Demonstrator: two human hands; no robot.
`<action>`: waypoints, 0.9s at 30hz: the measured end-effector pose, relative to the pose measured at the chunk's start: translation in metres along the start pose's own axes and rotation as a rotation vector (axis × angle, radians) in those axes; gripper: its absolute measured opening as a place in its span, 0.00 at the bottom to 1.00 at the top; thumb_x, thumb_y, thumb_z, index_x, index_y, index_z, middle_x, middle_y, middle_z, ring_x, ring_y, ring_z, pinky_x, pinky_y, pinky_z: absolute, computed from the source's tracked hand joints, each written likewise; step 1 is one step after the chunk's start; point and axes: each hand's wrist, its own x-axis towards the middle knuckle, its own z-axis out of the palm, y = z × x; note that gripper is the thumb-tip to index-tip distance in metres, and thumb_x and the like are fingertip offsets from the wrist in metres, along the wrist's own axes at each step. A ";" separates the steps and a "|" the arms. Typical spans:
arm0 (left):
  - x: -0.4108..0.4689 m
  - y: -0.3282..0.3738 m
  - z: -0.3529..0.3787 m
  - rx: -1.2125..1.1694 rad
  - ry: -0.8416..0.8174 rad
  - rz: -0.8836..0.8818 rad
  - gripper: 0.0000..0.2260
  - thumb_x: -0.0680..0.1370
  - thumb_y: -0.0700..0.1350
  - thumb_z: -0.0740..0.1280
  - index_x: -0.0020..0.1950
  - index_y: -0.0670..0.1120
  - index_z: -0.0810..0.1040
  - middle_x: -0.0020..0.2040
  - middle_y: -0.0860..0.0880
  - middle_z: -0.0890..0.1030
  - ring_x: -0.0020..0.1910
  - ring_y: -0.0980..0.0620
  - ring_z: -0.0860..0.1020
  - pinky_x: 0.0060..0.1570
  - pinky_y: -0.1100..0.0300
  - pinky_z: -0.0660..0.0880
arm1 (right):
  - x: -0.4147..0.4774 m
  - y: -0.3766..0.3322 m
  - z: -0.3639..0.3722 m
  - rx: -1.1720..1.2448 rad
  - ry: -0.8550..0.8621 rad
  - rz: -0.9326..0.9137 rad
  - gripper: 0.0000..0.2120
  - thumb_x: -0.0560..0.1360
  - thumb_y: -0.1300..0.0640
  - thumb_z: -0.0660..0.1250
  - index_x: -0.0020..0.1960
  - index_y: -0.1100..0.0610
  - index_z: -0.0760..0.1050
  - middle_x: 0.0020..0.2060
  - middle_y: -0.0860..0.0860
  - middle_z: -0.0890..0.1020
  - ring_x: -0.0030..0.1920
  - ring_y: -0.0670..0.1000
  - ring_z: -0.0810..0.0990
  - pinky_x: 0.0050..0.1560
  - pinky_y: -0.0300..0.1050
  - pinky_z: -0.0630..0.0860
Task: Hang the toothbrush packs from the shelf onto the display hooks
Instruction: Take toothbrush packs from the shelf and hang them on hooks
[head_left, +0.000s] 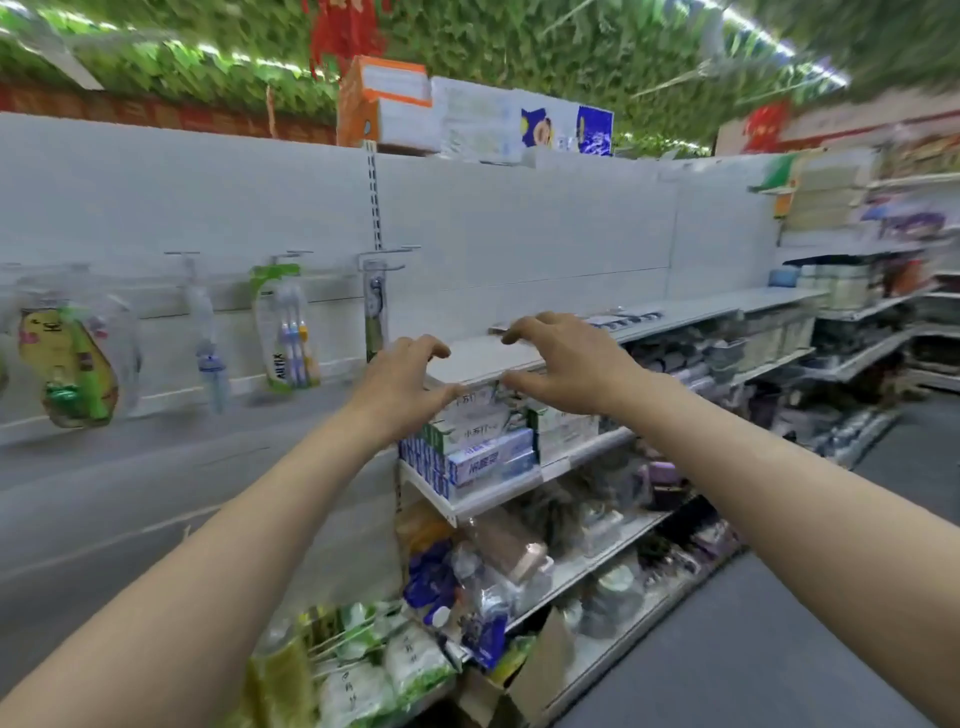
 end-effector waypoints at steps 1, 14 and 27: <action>0.012 0.010 0.014 -0.003 -0.004 0.007 0.23 0.76 0.56 0.70 0.68 0.48 0.73 0.64 0.47 0.77 0.62 0.47 0.75 0.62 0.49 0.73 | 0.001 0.021 -0.001 -0.003 0.003 0.007 0.25 0.76 0.41 0.68 0.70 0.50 0.71 0.65 0.52 0.76 0.66 0.55 0.73 0.62 0.53 0.73; 0.188 0.094 0.153 -0.042 -0.044 0.073 0.21 0.77 0.55 0.69 0.67 0.49 0.73 0.63 0.49 0.77 0.62 0.50 0.74 0.61 0.54 0.71 | 0.056 0.254 0.040 0.012 -0.002 0.100 0.26 0.77 0.39 0.66 0.70 0.49 0.70 0.65 0.51 0.76 0.63 0.53 0.75 0.58 0.51 0.75; 0.450 0.093 0.333 -0.077 -0.052 -0.047 0.24 0.78 0.58 0.67 0.69 0.48 0.72 0.67 0.48 0.76 0.65 0.47 0.74 0.61 0.52 0.71 | 0.225 0.512 0.117 -0.002 -0.076 0.145 0.25 0.78 0.40 0.65 0.70 0.51 0.70 0.65 0.51 0.76 0.62 0.53 0.75 0.58 0.50 0.74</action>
